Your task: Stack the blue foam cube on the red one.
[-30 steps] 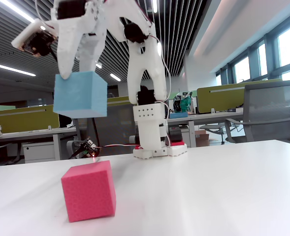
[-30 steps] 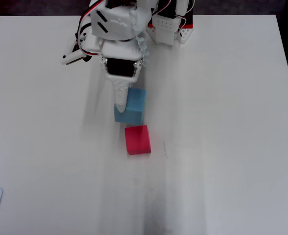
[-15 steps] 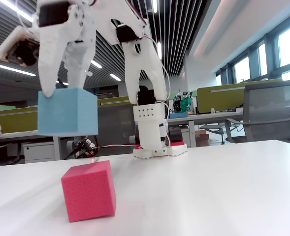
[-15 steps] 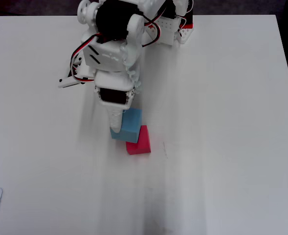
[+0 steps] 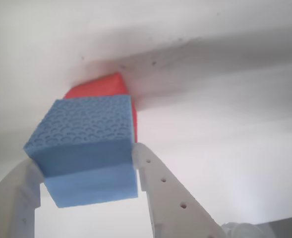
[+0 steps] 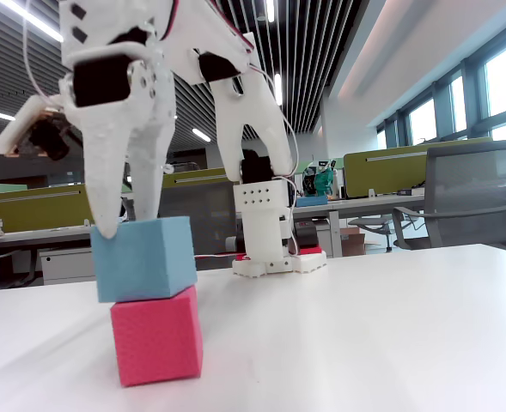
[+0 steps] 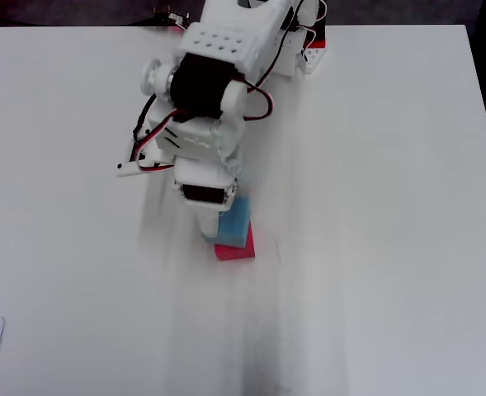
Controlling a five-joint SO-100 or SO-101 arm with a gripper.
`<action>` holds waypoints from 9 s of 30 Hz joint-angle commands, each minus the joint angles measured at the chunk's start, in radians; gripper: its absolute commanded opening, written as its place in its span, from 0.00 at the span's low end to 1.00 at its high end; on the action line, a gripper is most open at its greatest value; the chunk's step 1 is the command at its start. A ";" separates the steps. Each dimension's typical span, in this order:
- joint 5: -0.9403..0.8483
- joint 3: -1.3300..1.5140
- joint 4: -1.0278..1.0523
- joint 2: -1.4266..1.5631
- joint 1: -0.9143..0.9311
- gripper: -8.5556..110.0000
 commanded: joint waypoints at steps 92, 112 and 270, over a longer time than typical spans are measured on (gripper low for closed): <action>0.015 2.049 -0.845 2.077 -0.025 0.22; 0.015 2.049 -0.844 2.077 -0.011 0.26; 0.015 2.049 -0.842 2.077 -0.011 0.27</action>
